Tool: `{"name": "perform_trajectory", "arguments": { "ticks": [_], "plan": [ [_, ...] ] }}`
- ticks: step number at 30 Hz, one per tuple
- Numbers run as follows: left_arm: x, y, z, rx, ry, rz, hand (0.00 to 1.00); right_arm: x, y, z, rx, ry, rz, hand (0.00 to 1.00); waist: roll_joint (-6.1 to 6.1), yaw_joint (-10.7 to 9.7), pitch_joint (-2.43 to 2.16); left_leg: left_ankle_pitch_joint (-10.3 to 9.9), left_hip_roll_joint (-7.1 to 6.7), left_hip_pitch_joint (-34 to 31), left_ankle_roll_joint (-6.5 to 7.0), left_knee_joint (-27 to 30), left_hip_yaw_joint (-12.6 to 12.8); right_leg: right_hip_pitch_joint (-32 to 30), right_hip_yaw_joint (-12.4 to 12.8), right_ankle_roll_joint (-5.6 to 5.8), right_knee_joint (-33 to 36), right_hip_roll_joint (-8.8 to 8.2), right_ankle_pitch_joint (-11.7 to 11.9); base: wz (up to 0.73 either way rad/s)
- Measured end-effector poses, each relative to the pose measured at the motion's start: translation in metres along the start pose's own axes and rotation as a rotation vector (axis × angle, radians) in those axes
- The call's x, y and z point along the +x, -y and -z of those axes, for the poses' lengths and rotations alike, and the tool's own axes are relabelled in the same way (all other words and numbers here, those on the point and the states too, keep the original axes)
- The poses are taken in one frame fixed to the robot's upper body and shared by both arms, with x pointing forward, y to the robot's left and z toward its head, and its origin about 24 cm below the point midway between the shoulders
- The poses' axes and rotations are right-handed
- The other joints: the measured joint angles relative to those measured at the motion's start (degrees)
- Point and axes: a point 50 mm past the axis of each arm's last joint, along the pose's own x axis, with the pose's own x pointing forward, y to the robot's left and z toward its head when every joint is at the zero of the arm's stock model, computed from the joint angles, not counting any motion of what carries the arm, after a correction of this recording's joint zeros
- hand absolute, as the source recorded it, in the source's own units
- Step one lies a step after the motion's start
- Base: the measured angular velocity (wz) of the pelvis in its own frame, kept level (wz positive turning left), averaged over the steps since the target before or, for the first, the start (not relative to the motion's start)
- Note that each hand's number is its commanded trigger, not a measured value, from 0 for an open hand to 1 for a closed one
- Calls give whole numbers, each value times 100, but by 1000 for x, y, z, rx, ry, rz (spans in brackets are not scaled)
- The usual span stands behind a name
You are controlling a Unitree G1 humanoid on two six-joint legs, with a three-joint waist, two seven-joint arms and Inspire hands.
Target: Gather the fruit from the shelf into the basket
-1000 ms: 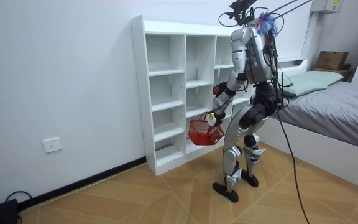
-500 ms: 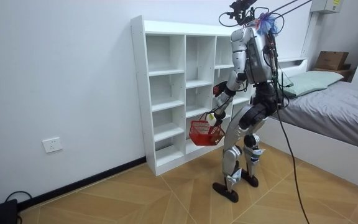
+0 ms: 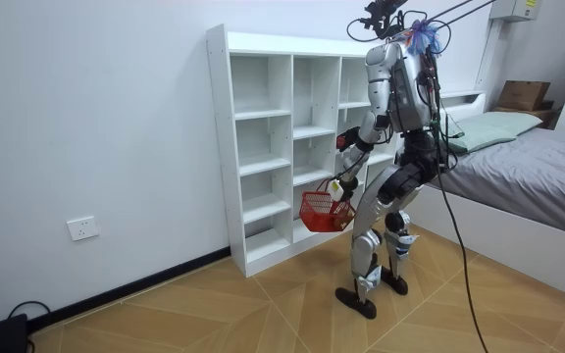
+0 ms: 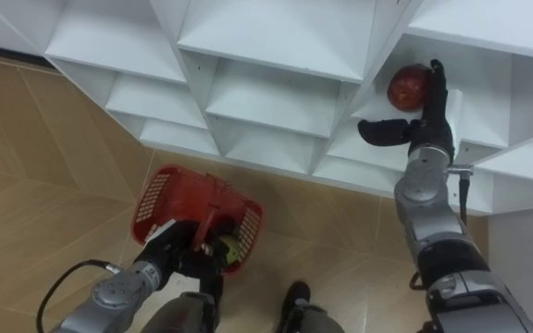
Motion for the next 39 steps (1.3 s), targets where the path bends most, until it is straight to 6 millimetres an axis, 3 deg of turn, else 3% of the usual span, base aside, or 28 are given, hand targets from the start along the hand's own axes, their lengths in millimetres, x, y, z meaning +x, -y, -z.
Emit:
{"name": "perform_trajectory", "arguments": {
  "ticks": [1, 2, 3, 4, 5, 13, 21, 39],
  "plan": [
    [0, 0, 0, 0, 0, 0, 100, 0, 0, 0, -1, 0, -1, 0, 0, 1, 0, 0, 0, 0, 0, 0, 0, 0, -1, -1, 0, 0, 1, 0],
    [0, 0, 0, 1, 0, 0, 100, 0, 1, 0, -2, 0, -3, 27, 0, 1, 0, 1, 0, 0, -1, 1, 0, 0, -2, -2, 0, -1, 2, 0],
    [0, 0, 0, 1, 0, 0, 100, 0, 1, 0, -3, 1, -4, 65, 0, 1, 0, 1, 0, 1, 0, 1, 1, 0, 0, -2, 1, 0, 2, 0],
    [0, 0, 0, 1, -1, 0, 100, 0, 1, 0, -7, 2, -5, 90, 1, 1, 0, 1, 0, 1, 0, 1, 2, 0, 1, -2, 2, 0, 2, 0],
    [0, 0, 1, 0, -2, 1, 100, 0, 0, 0, -9, 3, -5, 100, 1, 1, 0, 1, 0, 1, 0, 1, 2, 0, 1, -2, 2, 0, 2, 0],
    [-2, 0, 4, 0, -11, -5, 100, 4, 12, -2, -32, 14, 36, 100, -15, 0, -10, 6, 4, 16, -7, -8, 2, 12, 2, -5, -2, 7, 4, 0],
    [-3, 4, 8, 13, -23, 12, 100, 1, -2, -2, -76, 22, -37, 100, -61, 29, -6, 12, 7, 205, -9, -108, 81, 130, 79, -4, -26, 10, 3, -4],
    [-4, 3, 11, 19, -33, 11, 100, 0, -4, -2, -81, 24, -44, 100, -104, 25, 1, 15, 10, 211, -10, -126, 87, 129, 95, -3, -37, 21, 3, 0]
  ]
}}
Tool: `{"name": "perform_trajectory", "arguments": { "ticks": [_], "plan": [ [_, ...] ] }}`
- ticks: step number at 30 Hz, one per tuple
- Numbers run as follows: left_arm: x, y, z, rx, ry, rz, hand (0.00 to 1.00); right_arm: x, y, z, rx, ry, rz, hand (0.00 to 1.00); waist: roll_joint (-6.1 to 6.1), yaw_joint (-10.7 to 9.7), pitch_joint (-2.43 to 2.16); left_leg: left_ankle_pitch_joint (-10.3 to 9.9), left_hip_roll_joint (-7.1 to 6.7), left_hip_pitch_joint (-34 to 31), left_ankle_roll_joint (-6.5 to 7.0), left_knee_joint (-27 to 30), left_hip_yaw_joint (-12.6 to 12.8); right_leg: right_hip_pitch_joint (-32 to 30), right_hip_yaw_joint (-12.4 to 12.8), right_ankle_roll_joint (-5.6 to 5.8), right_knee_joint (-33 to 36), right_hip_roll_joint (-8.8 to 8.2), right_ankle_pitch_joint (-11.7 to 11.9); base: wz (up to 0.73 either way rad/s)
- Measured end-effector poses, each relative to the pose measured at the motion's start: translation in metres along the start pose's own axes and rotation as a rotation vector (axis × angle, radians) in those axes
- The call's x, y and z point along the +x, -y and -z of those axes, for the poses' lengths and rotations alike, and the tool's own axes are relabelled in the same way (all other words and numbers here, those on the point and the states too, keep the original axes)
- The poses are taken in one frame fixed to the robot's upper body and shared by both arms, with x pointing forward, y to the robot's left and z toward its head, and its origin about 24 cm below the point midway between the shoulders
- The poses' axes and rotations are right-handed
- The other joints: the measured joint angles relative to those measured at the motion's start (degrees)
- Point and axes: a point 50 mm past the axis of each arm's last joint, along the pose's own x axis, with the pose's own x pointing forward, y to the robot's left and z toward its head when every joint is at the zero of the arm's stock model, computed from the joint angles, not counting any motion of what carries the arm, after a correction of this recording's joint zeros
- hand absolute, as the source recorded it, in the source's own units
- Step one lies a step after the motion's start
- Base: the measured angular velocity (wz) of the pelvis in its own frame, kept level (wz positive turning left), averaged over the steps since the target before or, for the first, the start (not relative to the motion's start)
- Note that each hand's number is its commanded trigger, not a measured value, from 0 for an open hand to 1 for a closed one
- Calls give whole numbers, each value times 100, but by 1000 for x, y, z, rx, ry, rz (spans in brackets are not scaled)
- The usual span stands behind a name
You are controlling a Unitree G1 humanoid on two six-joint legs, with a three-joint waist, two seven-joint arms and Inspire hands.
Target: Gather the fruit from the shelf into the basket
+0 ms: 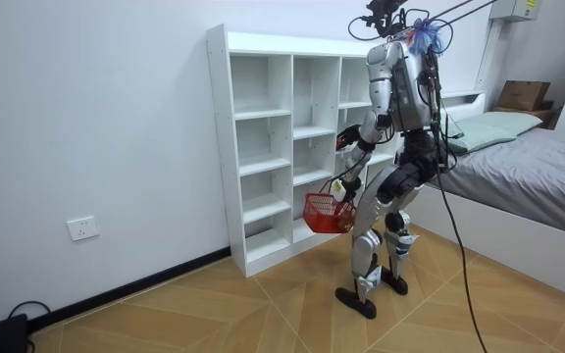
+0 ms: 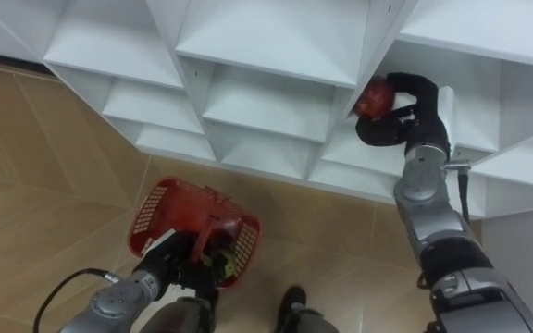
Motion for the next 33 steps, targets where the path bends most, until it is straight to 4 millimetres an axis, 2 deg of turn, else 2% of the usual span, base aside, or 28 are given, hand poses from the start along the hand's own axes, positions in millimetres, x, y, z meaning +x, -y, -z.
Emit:
{"name": "perform_trajectory", "arguments": {
  "ticks": [9, 17, 27, 33],
  "plan": [
    [0, 0, 0, 0, 0, -3, 100, 0, -1, -2, 2, 10, -8, 100, 0, 0, 1, 1, 4, 0, -2, -15, 12, -12, 33, 4, -11, 19, -2, 0],
    [-1, -4, 3, 4, -7, -25, 100, 0, -4, -9, -6, 48, -29, 100, 5, -6, -2, 23, 107, -16, -40, -90, 62, -8, 18, -43, -176, 97, 71, -4],
    [-1, -7, 0, -3, 5, -34, 100, 0, -4, -9, 0, 51, -20, 100, 40, -4, -12, 21, 127, -14, -43, -85, 76, 3, 28, -46, -194, 146, 81, 0],
    [-1, -7, -5, -9, 27, -39, 100, -5, -4, -5, 3, 59, -17, 100, 94, 3, -40, 22, 133, -21, -46, -85, 74, -18, 37, -50, -203, 157, 83, 0]
  ]
}}
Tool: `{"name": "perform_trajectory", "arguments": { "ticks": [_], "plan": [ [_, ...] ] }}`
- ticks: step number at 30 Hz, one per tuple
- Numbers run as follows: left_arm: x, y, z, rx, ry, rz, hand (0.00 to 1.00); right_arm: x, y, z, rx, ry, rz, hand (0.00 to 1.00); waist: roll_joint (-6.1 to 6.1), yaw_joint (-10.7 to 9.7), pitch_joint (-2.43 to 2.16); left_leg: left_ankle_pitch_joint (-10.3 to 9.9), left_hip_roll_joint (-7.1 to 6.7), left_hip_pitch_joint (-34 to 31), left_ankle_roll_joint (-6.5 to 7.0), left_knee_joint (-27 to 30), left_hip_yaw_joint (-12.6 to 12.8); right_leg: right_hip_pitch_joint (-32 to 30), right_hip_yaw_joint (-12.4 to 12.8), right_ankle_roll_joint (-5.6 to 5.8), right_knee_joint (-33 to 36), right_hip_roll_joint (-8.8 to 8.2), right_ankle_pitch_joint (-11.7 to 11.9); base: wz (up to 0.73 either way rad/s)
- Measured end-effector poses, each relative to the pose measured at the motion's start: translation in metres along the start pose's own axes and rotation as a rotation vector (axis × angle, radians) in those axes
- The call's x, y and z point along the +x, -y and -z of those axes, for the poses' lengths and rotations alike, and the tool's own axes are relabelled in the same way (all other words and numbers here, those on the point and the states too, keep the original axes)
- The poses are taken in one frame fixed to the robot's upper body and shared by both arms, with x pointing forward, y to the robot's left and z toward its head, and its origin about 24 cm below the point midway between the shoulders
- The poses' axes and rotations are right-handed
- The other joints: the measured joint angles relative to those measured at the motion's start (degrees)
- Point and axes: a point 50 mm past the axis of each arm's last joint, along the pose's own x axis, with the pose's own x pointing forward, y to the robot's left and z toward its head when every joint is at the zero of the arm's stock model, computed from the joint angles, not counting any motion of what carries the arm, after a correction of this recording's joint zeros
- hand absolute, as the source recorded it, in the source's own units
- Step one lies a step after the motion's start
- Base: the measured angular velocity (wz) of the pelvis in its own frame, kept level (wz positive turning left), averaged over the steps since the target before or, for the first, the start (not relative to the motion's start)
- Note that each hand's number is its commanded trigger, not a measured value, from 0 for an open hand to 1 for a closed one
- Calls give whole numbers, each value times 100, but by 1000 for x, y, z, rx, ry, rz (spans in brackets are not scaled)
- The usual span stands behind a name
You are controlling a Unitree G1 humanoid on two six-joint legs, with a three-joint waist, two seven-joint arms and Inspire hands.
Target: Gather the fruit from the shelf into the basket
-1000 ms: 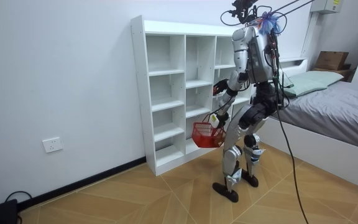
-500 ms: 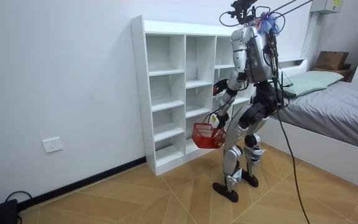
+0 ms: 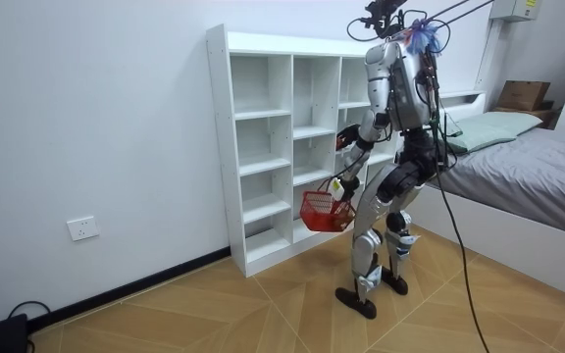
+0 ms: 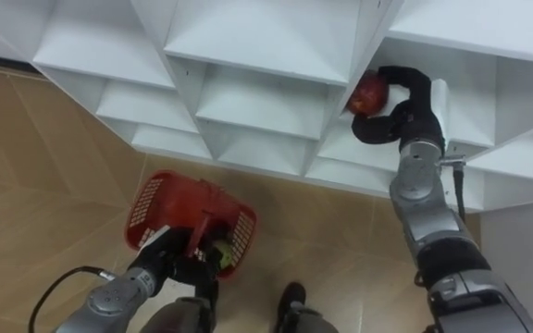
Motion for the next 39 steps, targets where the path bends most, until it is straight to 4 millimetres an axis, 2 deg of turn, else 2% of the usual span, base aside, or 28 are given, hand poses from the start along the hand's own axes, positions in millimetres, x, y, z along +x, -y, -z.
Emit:
{"name": "perform_trajectory", "arguments": {
  "ticks": [4, 9, 11, 15, 18, 24, 31, 39],
  "plan": [
    [0, -2, -1, -6, 7, -8, 100, -8, -1, 7, 9, 5, -9, 100, 47, -19, -37, 0, -5, 4, 0, 1, -13, 12, -11, -3, 10, -6, 4, 0],
    [-1, -2, 1, -7, 3, -11, 100, -12, -1, 12, 8, -1, -20, 100, 45, -50, -46, 3, -8, 15, -1, 4, -18, 27, -21, -3, -4, -47, 14, 1],
    [-2, -3, 3, -13, -2, -15, 100, -21, -1, 20, 7, -3, -28, 100, 49, -68, -81, 3, 0, 21, -2, 5, -30, 69, -67, -2, -53, -40, 30, 4],
    [-3, -6, 5, -18, -8, -26, 100, -32, -4, 29, 13, -6, -51, 100, 56, -145, -88, 4, -1, 75, 0, -10, -28, 132, -55, 3, -99, 0, 56, -1],
    [-5, -8, 8, -17, -7, -33, 100, -39, -9, 34, 10, -3, -71, 100, 62, -203, -114, 4, 1, 92, 0, -17, -19, 138, -12, 11, -103, 15, 61, -2],
    [-10, -11, 9, -51, 28, -53, 100, -46, -10, 41, 8, -21, -100, 100, 36, -312, -157, 36, 11, 76, 4, -63, -17, 139, -6, 16, -182, 21, 113, 0],
    [-11, -8, 12, -59, 28, -48, 100, -64, -18, 54, 22, -56, -167, 100, -26, -379, -214, 53, -2, 97, 4, -118, -10, 135, -3, 19, -189, 19, 114, 0],
    [-12, -9, 13, -55, 24, -54, 100, -72, -27, 49, 12, -15, -239, 100, -23, -466, -215, 61, 2, 81, 4, -126, -7, 128, -6, 19, -213, 39, 114, 0]
  ]
}}
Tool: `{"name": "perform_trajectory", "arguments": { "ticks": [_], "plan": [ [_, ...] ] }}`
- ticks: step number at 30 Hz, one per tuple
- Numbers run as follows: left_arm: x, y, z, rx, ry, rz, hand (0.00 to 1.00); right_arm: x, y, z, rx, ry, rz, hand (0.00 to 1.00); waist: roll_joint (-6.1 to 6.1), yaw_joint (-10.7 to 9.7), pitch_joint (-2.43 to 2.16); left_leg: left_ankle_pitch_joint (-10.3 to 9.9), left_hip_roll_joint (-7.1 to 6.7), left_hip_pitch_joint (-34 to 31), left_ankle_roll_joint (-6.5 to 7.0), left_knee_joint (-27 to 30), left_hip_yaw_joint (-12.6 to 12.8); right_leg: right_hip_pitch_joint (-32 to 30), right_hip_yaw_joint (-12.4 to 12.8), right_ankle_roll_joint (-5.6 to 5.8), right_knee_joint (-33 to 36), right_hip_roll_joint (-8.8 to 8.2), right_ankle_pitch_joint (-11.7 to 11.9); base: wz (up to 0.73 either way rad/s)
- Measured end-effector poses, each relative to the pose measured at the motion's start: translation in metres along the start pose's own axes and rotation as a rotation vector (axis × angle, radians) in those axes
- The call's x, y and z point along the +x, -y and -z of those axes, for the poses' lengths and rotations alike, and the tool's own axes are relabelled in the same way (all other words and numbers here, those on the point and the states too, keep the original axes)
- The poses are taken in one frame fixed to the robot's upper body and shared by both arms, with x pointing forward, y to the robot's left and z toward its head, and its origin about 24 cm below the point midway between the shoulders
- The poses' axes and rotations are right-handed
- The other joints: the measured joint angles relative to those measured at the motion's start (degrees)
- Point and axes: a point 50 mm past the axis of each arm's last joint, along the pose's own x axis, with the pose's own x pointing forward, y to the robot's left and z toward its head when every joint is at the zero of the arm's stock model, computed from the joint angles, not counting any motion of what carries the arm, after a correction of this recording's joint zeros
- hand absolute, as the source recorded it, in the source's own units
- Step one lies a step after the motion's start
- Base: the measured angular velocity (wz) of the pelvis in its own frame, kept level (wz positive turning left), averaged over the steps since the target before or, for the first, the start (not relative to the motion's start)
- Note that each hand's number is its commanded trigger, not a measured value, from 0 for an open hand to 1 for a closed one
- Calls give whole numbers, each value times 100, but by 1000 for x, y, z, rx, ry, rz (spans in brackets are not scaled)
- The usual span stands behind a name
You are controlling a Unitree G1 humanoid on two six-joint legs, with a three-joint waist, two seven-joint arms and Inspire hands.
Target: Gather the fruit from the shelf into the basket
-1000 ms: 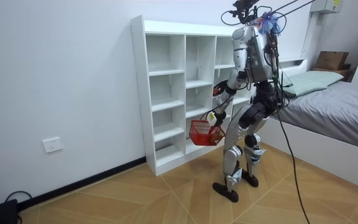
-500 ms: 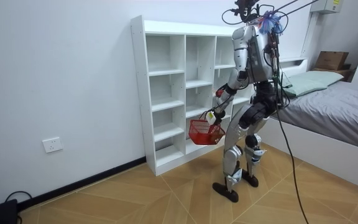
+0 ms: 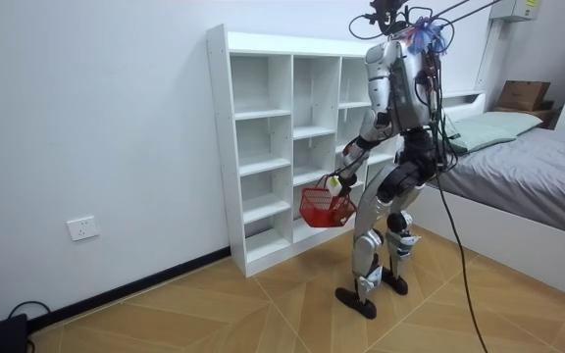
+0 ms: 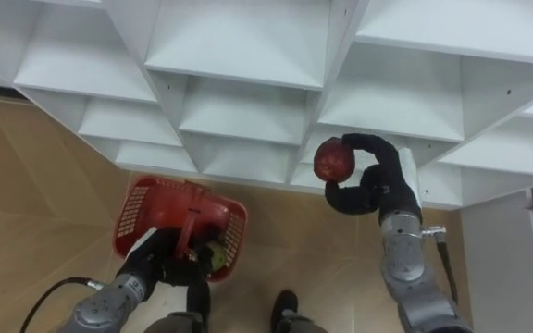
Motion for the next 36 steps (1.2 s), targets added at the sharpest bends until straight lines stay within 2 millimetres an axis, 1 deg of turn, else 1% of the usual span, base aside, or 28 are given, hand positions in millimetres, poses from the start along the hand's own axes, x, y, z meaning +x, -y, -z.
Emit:
{"name": "perform_trajectory", "arguments": {
  "ticks": [4, 7, 10, 12, 14, 17, 20, 23, 28, 36],
  "plan": [
    [-1, 0, -1, 0, 10, 0, 100, -6, -14, -7, 23, 34, -56, 100, 18, 8, -11, -1, 40, -22, -1, -20, 20, 2, 17, -2, -108, 58, 58, -4],
    [-1, 3, 0, 0, 8, 6, 100, -12, -23, -7, 22, 40, -101, 100, 38, 37, -22, 2, 50, -21, -7, -49, 20, 12, 6, -11, -180, 82, 92, -4],
    [-1, 4, 0, -5, 7, 10, 100, -15, -28, -4, 3, 34, -141, 100, 52, 75, -19, 0, 50, -24, -8, -52, 18, 20, 7, -8, -206, 85, 100, -1],
    [-1, 7, -1, -15, 10, 17, 100, -17, -32, -2, 4, 22, -157, 100, 109, 102, -16, 0, 60, -43, -8, -41, -8, 54, -8, 0, -278, 108, 134, 3],
    [0, 13, -2, -24, 14, 32, 100, -18, -36, -1, 6, 12, -178, 100, 196, 144, -12, -3, 52, -46, -2, -43, -13, 75, -5, 19, -311, 113, 152, 0],
    [1, 16, -4, -30, 23, 38, 100, -21, -47, -2, 2, 11, -250, 100, 260, 160, -11, -2, 51, -81, 1, -44, -15, 47, 1, 28, -348, 116, 158, 0],
    [0, 20, -9, -22, 51, 55, 100, -24, -59, -5, 11, 13, -316, 100, 282, 159, -14, -2, 49, -139, 2, -35, -12, -36, 21, 26, -306, 111, 159, 0],
    [1, 24, -14, -19, 78, 70, 100, -26, -66, -8, 11, 22, -369, 100, 289, 159, -14, 0, 45, -181, 3, -36, -11, -81, 19, 26, -266, 106, 159, 0],
    [1, 28, -14, -4, 79, 94, 100, -27, -71, -11, 10, 36, -418, 100, 291, 139, -13, 0, 44, -180, 3, -55, -8, -84, 15, 25, -267, 105, 156, 0],
    [1, 33, -16, -13, 83, 114, 100, -29, -76, -10, 15, 16, -455, 100, 289, 124, -12, -1, 43, -182, 3, -76, -4, -95, 13, 22, -270, 103, 147, 0]
  ]
}}
